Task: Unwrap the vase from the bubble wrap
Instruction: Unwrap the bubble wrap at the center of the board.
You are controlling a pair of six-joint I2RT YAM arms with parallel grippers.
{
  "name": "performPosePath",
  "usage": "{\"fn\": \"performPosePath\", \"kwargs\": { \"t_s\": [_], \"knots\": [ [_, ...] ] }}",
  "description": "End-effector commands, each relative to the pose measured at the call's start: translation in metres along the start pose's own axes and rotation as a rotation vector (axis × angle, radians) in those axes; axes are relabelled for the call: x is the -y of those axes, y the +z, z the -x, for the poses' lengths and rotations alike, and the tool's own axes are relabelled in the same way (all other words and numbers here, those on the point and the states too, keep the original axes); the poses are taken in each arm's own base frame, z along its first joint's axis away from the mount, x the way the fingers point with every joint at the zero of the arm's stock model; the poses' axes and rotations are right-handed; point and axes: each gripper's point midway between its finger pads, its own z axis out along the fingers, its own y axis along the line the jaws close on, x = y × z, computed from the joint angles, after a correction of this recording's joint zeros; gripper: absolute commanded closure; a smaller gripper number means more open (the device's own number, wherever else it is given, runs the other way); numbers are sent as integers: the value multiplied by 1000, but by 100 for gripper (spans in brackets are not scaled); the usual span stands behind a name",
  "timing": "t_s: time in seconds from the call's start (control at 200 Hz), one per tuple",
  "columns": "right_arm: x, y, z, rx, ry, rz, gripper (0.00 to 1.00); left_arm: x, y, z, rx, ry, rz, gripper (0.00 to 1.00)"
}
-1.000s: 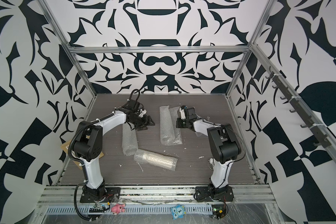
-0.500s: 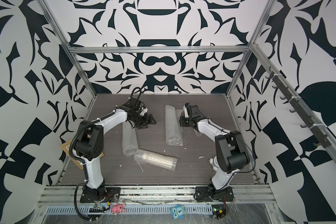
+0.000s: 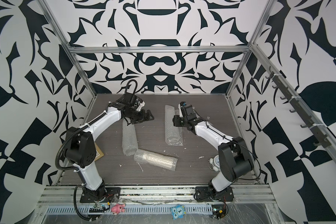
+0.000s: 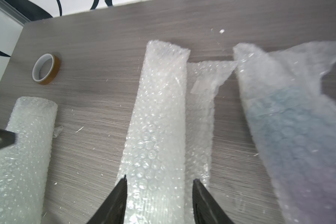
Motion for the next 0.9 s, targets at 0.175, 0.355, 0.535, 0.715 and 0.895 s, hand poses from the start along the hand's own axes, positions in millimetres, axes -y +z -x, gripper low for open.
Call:
{"fn": "performPosePath", "kwargs": {
  "t_s": [0.175,0.355,0.535,0.715,0.895],
  "knots": [
    [-7,21,-9,-22,66,-35,44,13,-40,-5,116,182,119,1],
    [-21,28,-16,-41,58,-38,45,18,-46,-7,158,218,106,1],
    [-50,36,-22,-54,55,-22,46,26,-62,-3,223,224,86,1],
    [-88,48,-23,-55,61,6,47,27,-88,3,345,223,102,1],
    [-145,59,-19,-62,92,158,48,15,-115,9,478,205,182,1]
  ]
}}
